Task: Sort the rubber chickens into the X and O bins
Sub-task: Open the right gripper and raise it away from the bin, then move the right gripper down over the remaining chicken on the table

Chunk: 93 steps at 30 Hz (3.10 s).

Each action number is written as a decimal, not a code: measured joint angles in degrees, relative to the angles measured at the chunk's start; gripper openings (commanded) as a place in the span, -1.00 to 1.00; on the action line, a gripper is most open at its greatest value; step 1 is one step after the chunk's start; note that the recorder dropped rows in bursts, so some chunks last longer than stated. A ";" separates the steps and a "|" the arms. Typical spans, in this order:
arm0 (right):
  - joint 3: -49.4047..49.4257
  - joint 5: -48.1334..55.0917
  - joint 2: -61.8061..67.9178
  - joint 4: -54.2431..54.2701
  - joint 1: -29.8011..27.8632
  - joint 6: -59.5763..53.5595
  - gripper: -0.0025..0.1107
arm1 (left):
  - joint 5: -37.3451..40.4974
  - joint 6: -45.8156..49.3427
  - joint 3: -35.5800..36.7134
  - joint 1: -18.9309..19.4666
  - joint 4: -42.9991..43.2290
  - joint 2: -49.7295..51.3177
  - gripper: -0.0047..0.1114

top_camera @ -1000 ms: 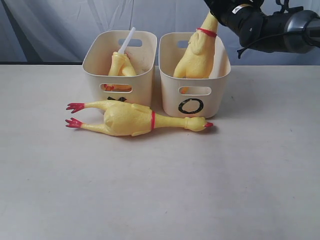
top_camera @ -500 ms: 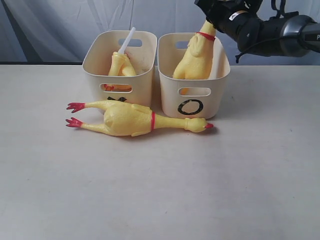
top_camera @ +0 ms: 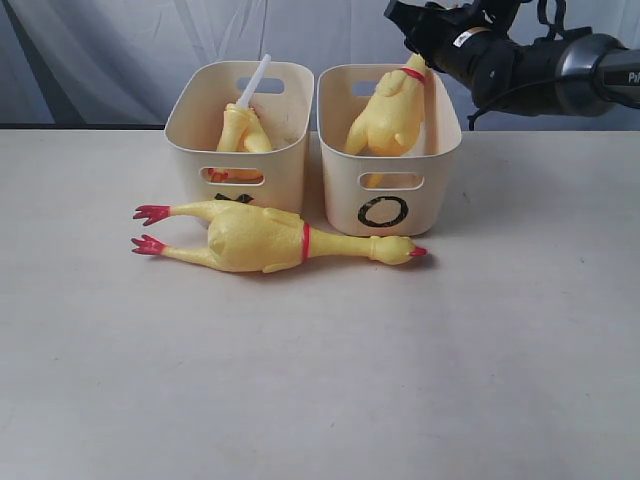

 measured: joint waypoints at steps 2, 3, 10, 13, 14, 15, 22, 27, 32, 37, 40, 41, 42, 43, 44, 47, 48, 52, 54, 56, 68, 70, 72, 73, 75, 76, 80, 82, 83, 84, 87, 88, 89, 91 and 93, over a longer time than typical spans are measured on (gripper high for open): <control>0.00 0.00 0.00 0.00 0.00 0.00 -0.23 | 0.00 0.00 0.00 0.00 0.00 0.00 -0.92; 0.00 0.12 0.00 0.00 0.00 0.00 -0.23 | 0.00 0.00 0.00 0.00 0.00 0.00 -0.92; 0.00 2.89 -2.26 -0.16 0.00 0.00 -0.23 | 0.00 0.00 0.00 0.00 0.00 0.00 -0.92; 0.00 4.46 -4.78 -2.39 0.00 0.00 -0.23 | 0.00 0.00 0.00 0.00 0.00 0.00 -0.92; 0.00 5.09 -5.87 -3.34 0.00 0.00 -0.23 | 0.00 0.00 0.00 0.00 0.00 0.00 -0.92; 0.00 6.38 -7.04 -5.07 0.00 0.00 -0.23 | 0.00 0.00 0.00 0.00 0.00 0.00 -0.92; 0.00 18.21 -14.77 -21.08 0.00 0.00 -0.30 | 0.00 0.00 0.00 0.00 0.00 0.00 -0.92; 0.00 27.66 -19.13 -26.02 0.69 -2.90 -0.55 | 0.00 0.00 0.00 0.00 0.00 0.00 -0.92; 0.00 35.58 -21.71 -26.68 3.59 -11.27 -0.90 | 0.00 0.00 0.00 0.00 0.00 0.00 -0.92; 0.00 43.89 -22.94 -27.08 8.04 -21.71 -0.97 | 0.00 0.00 0.00 0.00 0.00 0.00 -0.92; 0.00 47.89 -23.30 -27.08 10.51 -24.39 -0.97 | 0.00 0.00 0.00 0.00 0.00 0.00 -0.92; 0.00 48.87 -23.42 -27.22 11.14 -25.19 -0.97 | 0.00 0.00 0.00 0.00 0.00 0.00 -0.92; 0.00 50.15 -23.66 -27.22 11.94 -26.45 -0.97 | 0.00 0.00 0.00 0.00 0.00 0.00 -0.92; 0.00 51.56 -23.83 -27.22 12.78 -27.95 -0.97 | 0.00 0.00 0.00 0.00 0.00 0.00 -0.92; 0.00 52.92 -24.09 -27.35 13.46 -29.60 -0.97 | 0.00 0.00 0.00 0.00 0.00 0.00 -0.92; 1.17 54.29 -24.96 -27.35 15.75 -32.61 -0.97 | 0.00 0.00 0.00 0.00 0.00 0.00 -0.92; 1.92 54.29 -25.32 -27.35 16.47 -33.35 -0.97 | 0.00 0.00 0.00 0.00 0.00 0.00 -0.92; 6.43 53.50 -26.52 -27.50 18.74 -38.17 -0.97 | 0.00 0.00 0.00 0.00 0.00 0.00 -0.92; 9.21 52.39 -26.65 -28.00 19.68 -40.52 -0.97 | 0.00 0.00 0.00 0.00 0.00 0.00 -0.92; 12.24 51.08 -26.65 -28.73 20.70 -41.87 -0.97 | 0.00 0.00 0.00 0.00 0.00 0.00 -0.92; 29.71 35.25 -26.73 -41.77 23.18 -42.90 -0.97 | 0.00 0.00 0.00 0.00 0.00 0.00 -0.92; 32.84 31.97 -26.73 -44.57 23.18 -43.03 -0.97 | 0.00 0.00 0.00 0.00 0.00 0.00 -0.92; 35.29 28.59 -26.59 -46.74 23.18 -43.03 -0.97 | 0.00 0.00 0.00 0.00 0.00 0.00 -0.92; 35.96 27.43 -26.34 -47.28 23.18 -43.03 -0.97 | 0.00 0.00 0.00 0.00 0.00 0.00 -0.92; 36.73 25.61 -25.37 -47.91 23.25 -43.03 -0.97 | 0.00 0.00 0.00 0.00 0.00 0.00 -0.92; 36.86 24.84 -24.66 -48.01 23.30 -43.03 -0.97 | 0.00 0.00 0.00 0.00 0.00 0.00 -0.92; 36.95 22.55 -21.41 -48.40 23.30 -43.03 -0.97 | 0.00 0.00 0.00 0.00 0.00 0.00 -0.92; 37.08 21.08 -19.93 -48.40 23.30 -43.03 -0.97 | 0.00 0.00 0.00 0.00 0.00 0.00 -0.92; 37.08 20.34 -19.34 -48.40 23.30 -43.03 -0.97 | 0.00 0.00 0.00 0.00 0.00 0.00 -0.92; 37.08 19.69 -18.74 -48.40 23.30 -43.03 -0.97 | 0.00 0.00 0.00 0.00 0.00 0.00 -0.92; 37.08 18.70 -17.37 -48.66 23.30 -43.03 -0.97 | 0.00 0.00 0.00 0.00 0.00 0.00 -0.92; 37.08 18.65 -17.12 -48.66 23.30 -43.03 -0.97 | 0.00 0.00 0.00 0.00 0.00 0.00 -0.92; 37.08 18.21 -17.00 -48.66 23.30 -43.03 -0.97 | 0.00 0.00 0.00 0.00 0.00 0.00 -0.92; 37.08 18.21 -16.97 -48.42 23.30 -43.03 -0.97 | 0.00 0.00 0.00 0.00 0.00 0.00 -0.92; 37.08 18.56 -16.88 -48.42 23.30 -43.03 -0.97 | 0.00 0.00 0.00 0.00 0.00 0.00 -0.92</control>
